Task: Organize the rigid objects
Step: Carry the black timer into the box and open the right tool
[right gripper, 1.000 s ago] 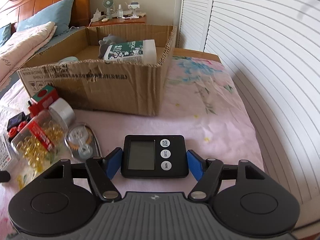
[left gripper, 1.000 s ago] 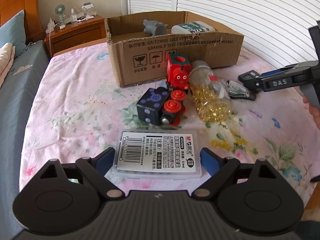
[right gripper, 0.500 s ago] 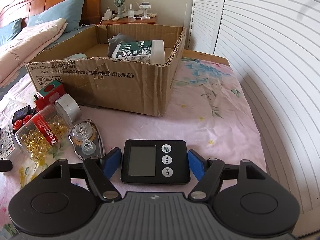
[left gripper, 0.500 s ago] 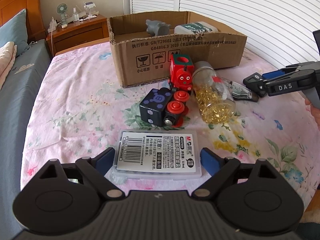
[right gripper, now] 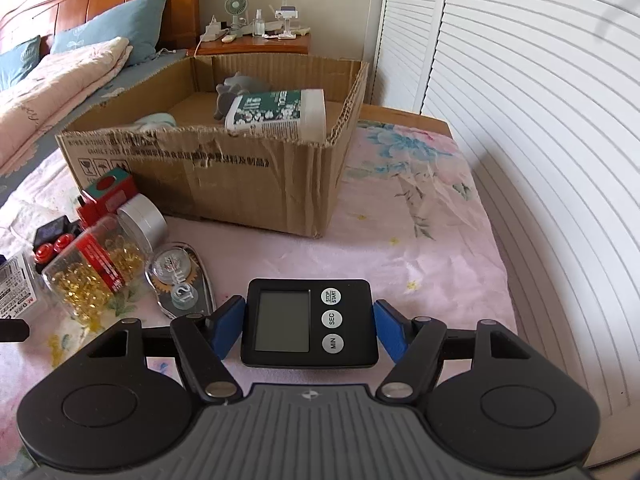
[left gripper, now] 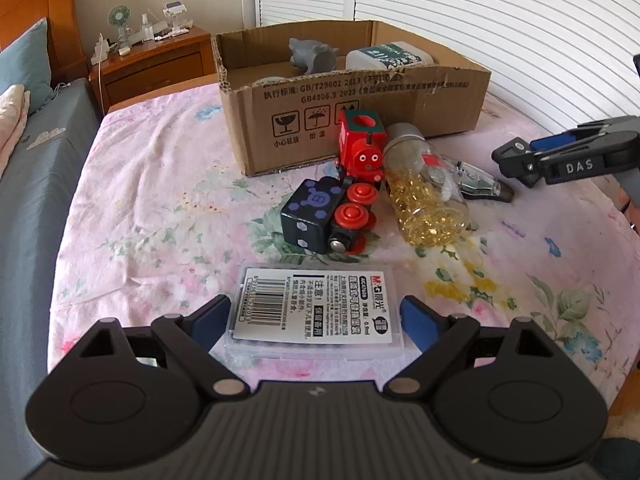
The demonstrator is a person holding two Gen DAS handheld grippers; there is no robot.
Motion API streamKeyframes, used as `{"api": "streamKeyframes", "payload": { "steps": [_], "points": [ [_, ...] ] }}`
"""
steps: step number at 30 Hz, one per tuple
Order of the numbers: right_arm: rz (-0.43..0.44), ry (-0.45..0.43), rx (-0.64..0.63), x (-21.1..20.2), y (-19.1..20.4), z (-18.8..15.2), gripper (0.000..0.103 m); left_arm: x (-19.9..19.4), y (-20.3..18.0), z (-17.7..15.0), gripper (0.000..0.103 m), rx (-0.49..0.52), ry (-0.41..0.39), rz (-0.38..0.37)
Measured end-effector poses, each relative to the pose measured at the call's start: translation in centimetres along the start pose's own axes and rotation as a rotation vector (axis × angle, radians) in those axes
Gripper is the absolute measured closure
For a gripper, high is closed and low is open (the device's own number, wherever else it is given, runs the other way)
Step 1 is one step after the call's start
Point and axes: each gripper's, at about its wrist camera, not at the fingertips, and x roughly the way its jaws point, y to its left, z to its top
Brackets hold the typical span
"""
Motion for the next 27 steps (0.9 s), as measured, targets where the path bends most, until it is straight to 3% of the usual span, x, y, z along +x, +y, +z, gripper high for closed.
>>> {"api": "streamKeyframes", "payload": {
  "steps": [8,13,27],
  "points": [
    [0.005,-0.029,-0.016,-1.8,0.1,0.4,0.029,-0.8,0.0,0.0,0.013,0.029,0.001,0.003],
    [0.007,-0.054,-0.031,-2.9,0.3,0.7,0.029,-0.1,0.2,-0.4,0.012,0.024,0.041,-0.002],
    [0.018,-0.079,-0.069,-3.9,1.4,1.6,0.029,0.4,0.9,0.0,0.013,0.030,0.027,-0.033]
  ]
}}
